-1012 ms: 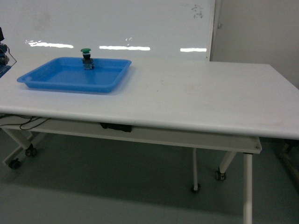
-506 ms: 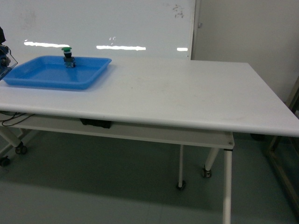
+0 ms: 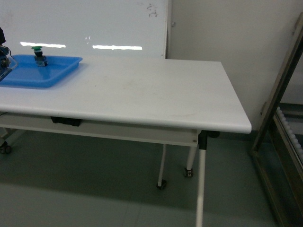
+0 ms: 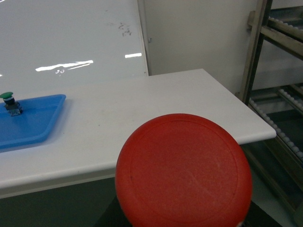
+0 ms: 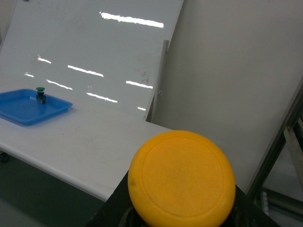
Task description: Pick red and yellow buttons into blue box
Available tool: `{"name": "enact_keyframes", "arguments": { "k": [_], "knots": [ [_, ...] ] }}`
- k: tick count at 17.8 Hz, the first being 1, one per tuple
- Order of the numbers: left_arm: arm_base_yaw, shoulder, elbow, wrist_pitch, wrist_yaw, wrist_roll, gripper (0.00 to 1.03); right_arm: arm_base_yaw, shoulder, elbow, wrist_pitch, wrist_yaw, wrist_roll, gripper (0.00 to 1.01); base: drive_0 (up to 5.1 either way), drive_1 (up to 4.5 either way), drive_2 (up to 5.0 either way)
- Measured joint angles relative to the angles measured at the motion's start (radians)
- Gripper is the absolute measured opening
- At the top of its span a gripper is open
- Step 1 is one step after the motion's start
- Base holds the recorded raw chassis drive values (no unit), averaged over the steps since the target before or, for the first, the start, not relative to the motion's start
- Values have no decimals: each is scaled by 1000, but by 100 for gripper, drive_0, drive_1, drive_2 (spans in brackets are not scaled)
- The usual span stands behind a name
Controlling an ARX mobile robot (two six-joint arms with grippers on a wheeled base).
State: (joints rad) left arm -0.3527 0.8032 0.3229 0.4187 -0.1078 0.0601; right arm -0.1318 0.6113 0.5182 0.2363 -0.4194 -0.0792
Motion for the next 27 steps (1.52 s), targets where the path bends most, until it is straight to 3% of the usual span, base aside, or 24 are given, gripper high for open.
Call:
{"name": "enact_keyframes", "arguments": {
  "k": [12,27],
  "knots": [
    [0,-1,0,0,0,0,24,0,0,0,0,0,0,27,472,-237,-237],
    [0,-2,0,3,0,0,24,0,0,-1,1,0,0,27,465,-372,-107]
  ]
}}
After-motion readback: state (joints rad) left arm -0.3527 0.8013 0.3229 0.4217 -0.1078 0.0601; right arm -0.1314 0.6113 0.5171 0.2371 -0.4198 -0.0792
